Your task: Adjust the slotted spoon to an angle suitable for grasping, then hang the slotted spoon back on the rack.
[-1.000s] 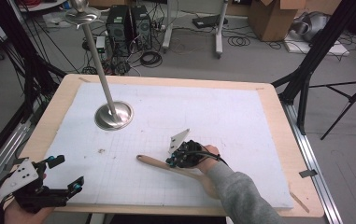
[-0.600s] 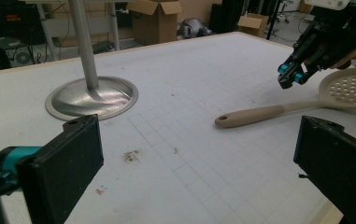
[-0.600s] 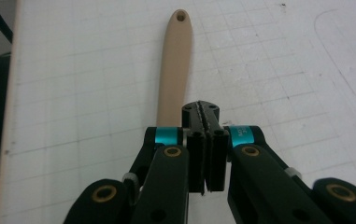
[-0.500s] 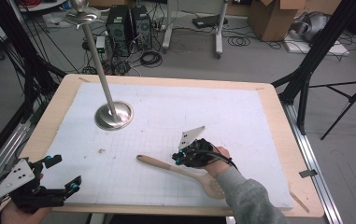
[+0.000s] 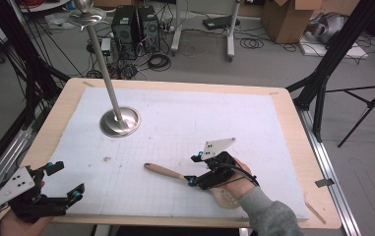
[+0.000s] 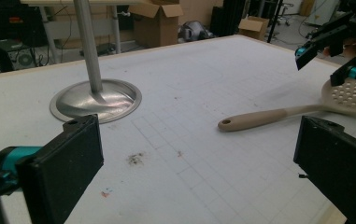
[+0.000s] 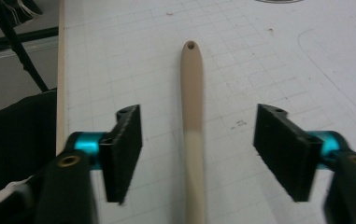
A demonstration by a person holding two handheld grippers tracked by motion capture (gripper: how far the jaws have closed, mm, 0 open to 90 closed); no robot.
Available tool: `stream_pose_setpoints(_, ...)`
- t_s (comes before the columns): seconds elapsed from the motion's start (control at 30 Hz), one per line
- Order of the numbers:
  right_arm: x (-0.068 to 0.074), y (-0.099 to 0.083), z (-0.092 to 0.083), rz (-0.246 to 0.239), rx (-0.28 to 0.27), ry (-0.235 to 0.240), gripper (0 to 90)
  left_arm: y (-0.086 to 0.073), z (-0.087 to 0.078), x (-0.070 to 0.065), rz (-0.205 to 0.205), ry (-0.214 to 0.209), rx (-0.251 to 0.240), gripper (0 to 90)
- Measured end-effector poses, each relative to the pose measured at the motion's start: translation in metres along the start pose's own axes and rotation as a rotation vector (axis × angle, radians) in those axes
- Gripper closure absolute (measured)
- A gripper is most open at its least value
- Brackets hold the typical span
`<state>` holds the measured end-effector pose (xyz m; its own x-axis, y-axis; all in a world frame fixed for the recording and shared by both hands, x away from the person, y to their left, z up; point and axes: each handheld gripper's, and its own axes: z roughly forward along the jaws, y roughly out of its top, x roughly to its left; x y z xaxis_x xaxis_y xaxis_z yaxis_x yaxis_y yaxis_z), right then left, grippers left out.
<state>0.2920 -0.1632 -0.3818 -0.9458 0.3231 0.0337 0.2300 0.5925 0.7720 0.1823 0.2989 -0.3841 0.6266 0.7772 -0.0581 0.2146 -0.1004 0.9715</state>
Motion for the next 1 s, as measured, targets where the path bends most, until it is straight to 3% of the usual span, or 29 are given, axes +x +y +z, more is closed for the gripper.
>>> stream_pose_setpoints(0.03, 0.000, 0.000, -0.001, 0.013, 0.015, -0.001, 19.7, 0.000, 0.000, 0.000, 0.001, -0.001, 0.001, 1.8)
stream_pose_setpoints(0.13, 0.001, -0.001, -0.002, 0.036, 0.048, 0.001, 10.9, 0.001, 0.002, 0.001, 0.000, -0.004, 0.001, 1.7)
stream_pose_setpoints(0.2, 0.002, -0.002, -0.004, 0.037, 0.036, -0.027, 10.9, 0.001, 0.004, 0.001, -0.002, -0.006, 0.001, 1.8)
stream_pose_setpoints(0.33, 0.001, -0.004, -0.008, 0.019, 0.044, -0.030, 10.9, 0.001, 0.005, 0.001, -0.001, -0.010, 0.001, 1.7)
stream_pose_setpoints(0.63, 0.004, -0.010, -0.009, -0.010, 0.122, -0.029, 11.2, 0.002, 0.010, 0.001, 0.001, -0.022, 0.003, 1.8)
stream_pose_setpoints(1.0, 0.002, -0.013, 0.001, 0.008, 0.195, -0.025, 11.2, 0.002, 0.010, 0.001, -0.004, -0.026, 0.002, 1.7)
